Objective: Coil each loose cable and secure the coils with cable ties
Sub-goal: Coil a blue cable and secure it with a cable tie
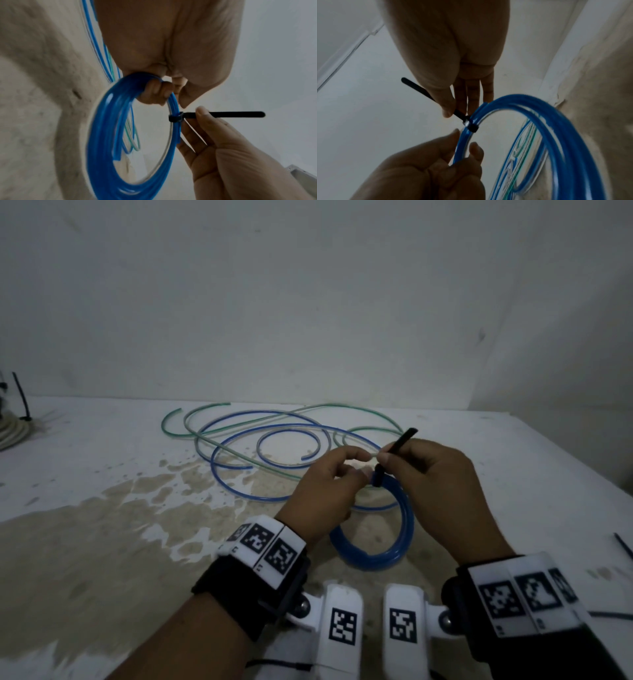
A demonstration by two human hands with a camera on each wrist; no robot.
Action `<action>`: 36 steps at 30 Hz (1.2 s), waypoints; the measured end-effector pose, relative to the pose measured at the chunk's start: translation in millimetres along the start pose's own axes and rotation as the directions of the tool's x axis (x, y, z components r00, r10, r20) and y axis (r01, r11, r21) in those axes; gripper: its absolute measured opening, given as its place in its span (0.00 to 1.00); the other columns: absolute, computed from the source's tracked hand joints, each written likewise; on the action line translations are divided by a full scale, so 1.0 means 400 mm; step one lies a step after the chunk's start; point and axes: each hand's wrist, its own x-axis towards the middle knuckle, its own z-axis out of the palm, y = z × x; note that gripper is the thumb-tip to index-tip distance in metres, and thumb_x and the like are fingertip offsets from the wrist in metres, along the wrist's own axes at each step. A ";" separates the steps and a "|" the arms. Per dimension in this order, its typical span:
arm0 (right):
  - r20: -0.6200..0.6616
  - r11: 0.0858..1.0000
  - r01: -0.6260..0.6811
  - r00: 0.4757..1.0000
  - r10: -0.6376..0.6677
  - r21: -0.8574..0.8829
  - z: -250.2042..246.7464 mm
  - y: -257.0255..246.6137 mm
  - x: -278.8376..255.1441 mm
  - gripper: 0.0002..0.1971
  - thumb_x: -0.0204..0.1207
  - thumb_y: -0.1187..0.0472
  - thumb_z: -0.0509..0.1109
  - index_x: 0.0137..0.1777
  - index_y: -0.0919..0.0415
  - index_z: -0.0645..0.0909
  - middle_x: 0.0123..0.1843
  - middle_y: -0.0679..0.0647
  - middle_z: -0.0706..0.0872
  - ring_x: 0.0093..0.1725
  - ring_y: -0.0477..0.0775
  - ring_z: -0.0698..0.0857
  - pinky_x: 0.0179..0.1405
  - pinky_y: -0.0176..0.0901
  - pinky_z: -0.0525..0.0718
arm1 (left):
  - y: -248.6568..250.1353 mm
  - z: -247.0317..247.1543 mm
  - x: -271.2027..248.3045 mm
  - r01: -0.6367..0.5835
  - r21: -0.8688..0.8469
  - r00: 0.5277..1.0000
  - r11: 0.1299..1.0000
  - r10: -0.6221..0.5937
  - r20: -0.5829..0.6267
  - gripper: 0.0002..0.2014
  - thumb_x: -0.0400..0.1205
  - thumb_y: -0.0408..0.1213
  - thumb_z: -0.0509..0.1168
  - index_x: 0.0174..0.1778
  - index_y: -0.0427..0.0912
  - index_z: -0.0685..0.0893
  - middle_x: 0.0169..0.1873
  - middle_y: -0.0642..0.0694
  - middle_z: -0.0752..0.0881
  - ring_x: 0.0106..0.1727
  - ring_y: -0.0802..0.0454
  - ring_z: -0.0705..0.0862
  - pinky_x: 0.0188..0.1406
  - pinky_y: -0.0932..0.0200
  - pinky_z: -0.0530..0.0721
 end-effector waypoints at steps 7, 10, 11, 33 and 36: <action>-0.043 0.997 0.042 0.998 -0.045 -0.057 -0.002 -0.003 -0.005 0.07 0.74 0.64 0.73 0.37 0.52 0.85 0.34 0.44 0.87 0.40 0.41 0.85 0.37 0.27 0.78 | -0.003 -0.003 0.002 -0.008 0.155 1.000 0.988 0.009 -0.004 0.08 0.86 0.35 0.59 0.45 0.39 0.82 0.29 0.47 0.84 0.27 0.53 0.81 0.36 0.52 0.85; -0.003 0.999 -0.017 1.000 0.017 -0.031 0.003 0.000 -0.006 0.07 0.73 0.65 0.74 0.36 0.55 0.87 0.35 0.48 0.89 0.39 0.43 0.85 0.39 0.30 0.80 | -0.008 -0.012 0.004 -0.044 0.309 0.999 0.950 0.044 0.007 0.08 0.85 0.34 0.59 0.41 0.43 0.79 0.31 0.47 0.85 0.29 0.54 0.80 0.36 0.54 0.80; 0.004 0.999 -0.032 0.999 0.032 -0.024 0.005 0.002 -0.006 0.06 0.73 0.65 0.74 0.36 0.56 0.87 0.36 0.49 0.89 0.40 0.43 0.85 0.39 0.30 0.81 | -0.008 -0.012 0.004 -0.032 0.298 0.999 0.954 0.027 0.020 0.07 0.85 0.33 0.57 0.42 0.44 0.78 0.33 0.43 0.84 0.28 0.51 0.77 0.34 0.54 0.77; -0.002 0.999 0.031 1.000 -0.031 -0.014 0.010 -0.005 -0.006 0.08 0.76 0.62 0.72 0.38 0.50 0.87 0.36 0.48 0.89 0.39 0.43 0.85 0.37 0.32 0.81 | 0.006 -0.006 -0.008 0.043 -0.027 0.997 0.999 -0.041 0.072 0.04 0.86 0.37 0.60 0.48 0.46 0.80 0.33 0.46 0.78 0.18 0.56 0.66 0.17 0.64 0.65; -0.044 0.981 0.152 0.986 -0.158 -0.122 0.012 -0.002 -0.008 0.08 0.77 0.62 0.71 0.39 0.62 0.89 0.33 0.55 0.87 0.36 0.49 0.83 0.38 0.43 0.79 | 0.007 -0.007 -0.008 -0.025 0.061 0.998 0.998 0.022 0.055 0.05 0.85 0.37 0.61 0.45 0.46 0.81 0.31 0.46 0.79 0.16 0.61 0.68 0.16 0.65 0.66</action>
